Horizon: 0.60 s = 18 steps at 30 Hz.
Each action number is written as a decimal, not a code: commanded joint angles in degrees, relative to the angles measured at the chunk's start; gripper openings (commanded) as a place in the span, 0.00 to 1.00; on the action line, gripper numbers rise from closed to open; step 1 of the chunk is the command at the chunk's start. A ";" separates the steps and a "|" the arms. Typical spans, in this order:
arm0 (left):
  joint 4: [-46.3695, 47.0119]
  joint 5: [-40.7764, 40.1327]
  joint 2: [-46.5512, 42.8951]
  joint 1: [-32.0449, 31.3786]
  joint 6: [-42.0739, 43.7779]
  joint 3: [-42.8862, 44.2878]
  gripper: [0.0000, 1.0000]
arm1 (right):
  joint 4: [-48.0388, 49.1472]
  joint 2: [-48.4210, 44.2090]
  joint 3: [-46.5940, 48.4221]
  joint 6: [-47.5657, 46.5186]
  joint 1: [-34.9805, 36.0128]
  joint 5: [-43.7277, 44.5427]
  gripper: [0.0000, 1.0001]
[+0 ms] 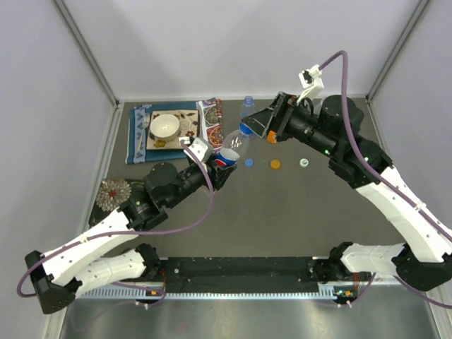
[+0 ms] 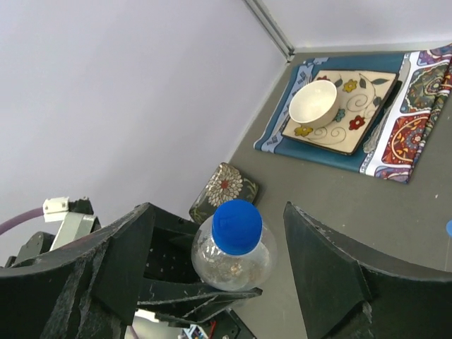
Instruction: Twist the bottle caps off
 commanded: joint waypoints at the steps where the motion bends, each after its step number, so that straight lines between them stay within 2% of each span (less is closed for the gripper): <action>1: 0.99 -4.62 -0.29 -0.79 1.59 2.42 0.30 | 2.17 1.59 3.29 0.28 1.11 1.04 0.73; 8: 0.90 -5.15 -0.91 -0.88 1.76 2.16 0.30 | 2.08 2.83 2.06 0.02 1.20 2.01 0.65; 12: 0.90 -4.62 -0.73 -0.97 1.68 2.16 0.31 | 2.08 3.35 1.62 -0.07 1.20 1.83 0.54; 18: 0.99 -4.09 -0.91 -0.88 1.33 1.72 0.31 | 2.08 3.97 0.65 0.28 1.20 0.34 0.51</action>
